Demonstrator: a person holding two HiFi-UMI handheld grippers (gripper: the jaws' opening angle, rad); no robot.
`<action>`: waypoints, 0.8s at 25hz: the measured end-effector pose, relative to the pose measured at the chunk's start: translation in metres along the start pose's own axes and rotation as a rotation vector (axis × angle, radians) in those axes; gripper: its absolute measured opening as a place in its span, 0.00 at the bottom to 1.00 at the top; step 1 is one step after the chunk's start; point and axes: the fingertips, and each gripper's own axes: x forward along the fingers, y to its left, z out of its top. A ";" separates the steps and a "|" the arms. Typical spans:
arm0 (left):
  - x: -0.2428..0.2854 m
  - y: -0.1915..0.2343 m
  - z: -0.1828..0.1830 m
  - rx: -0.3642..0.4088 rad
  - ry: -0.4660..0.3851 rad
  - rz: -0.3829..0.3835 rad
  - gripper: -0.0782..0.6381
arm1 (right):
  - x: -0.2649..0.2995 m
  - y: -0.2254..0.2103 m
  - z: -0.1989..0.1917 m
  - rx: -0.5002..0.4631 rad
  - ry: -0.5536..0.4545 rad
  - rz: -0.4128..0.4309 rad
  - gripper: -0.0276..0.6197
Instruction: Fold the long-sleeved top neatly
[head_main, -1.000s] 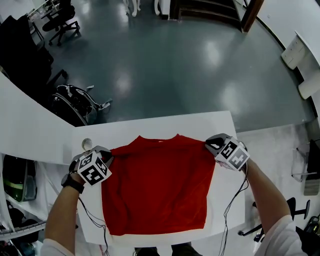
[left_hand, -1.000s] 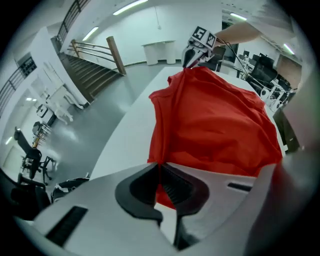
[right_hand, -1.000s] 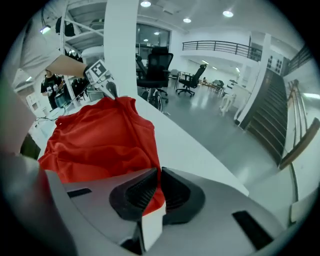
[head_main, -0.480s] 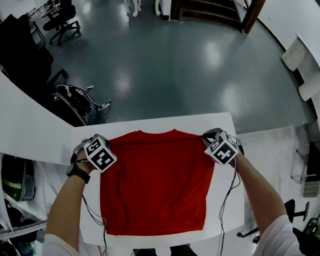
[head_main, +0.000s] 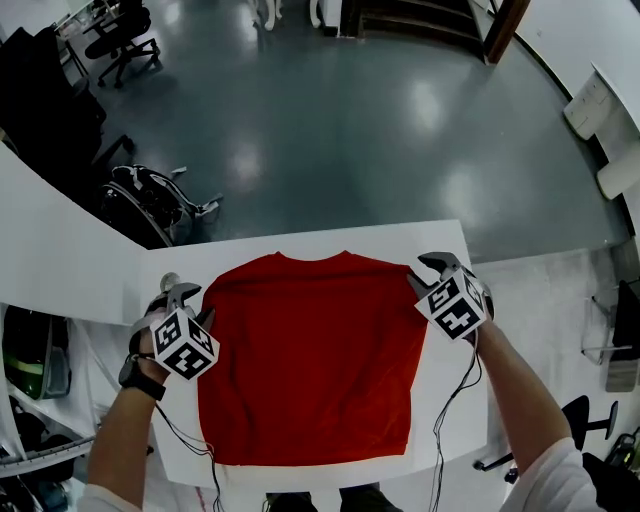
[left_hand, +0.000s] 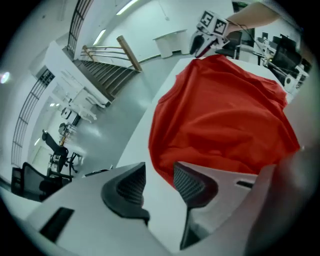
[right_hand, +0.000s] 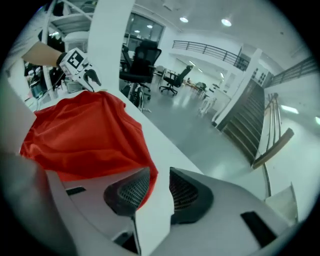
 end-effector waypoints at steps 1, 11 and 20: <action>-0.012 -0.015 0.000 0.042 -0.013 -0.009 0.36 | -0.011 0.012 0.001 -0.042 -0.020 0.003 0.24; -0.026 -0.097 0.005 0.242 -0.008 -0.029 0.35 | -0.022 0.084 -0.004 -0.194 -0.037 0.037 0.23; -0.028 -0.097 0.032 0.265 -0.022 -0.103 0.35 | -0.024 0.105 0.016 -0.231 -0.035 0.192 0.21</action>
